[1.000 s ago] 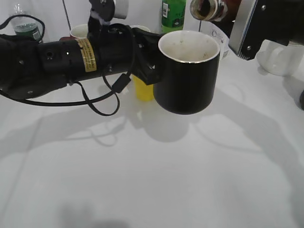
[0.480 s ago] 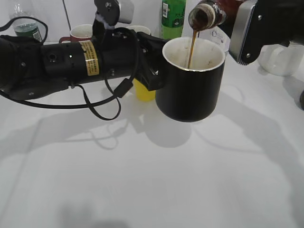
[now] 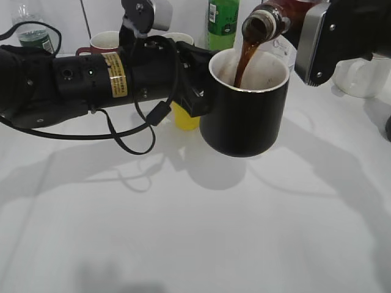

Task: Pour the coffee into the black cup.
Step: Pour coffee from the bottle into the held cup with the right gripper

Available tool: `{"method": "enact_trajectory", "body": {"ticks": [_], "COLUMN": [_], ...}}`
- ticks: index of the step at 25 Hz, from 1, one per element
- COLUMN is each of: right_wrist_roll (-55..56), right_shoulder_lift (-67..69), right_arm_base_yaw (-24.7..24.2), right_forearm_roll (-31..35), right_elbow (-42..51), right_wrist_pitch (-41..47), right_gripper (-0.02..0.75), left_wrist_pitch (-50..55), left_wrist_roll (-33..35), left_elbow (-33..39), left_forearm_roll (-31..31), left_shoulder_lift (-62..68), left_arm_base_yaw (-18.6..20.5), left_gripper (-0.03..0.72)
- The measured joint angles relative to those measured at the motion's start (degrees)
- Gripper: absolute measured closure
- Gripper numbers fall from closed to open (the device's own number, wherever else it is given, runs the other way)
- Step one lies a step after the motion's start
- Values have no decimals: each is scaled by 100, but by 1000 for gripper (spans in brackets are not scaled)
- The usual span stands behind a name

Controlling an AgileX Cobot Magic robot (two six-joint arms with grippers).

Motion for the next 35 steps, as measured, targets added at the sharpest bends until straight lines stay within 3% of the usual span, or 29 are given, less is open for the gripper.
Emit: {"method": "enact_trajectory", "body": {"ticks": [35], "right_wrist_roll": [-709], "right_shoulder_lift": [0], "right_arm_base_yaw": [0], "right_forearm_roll": [5], "right_elbow": [0], "right_wrist_pitch": [-5], "right_gripper": [204], "left_wrist_pitch": [75], "left_wrist_roll": [0], "left_elbow": [0], "left_forearm_roll": [28], "left_shoulder_lift": [0], "left_arm_base_yaw": [0], "left_gripper": [655]}}
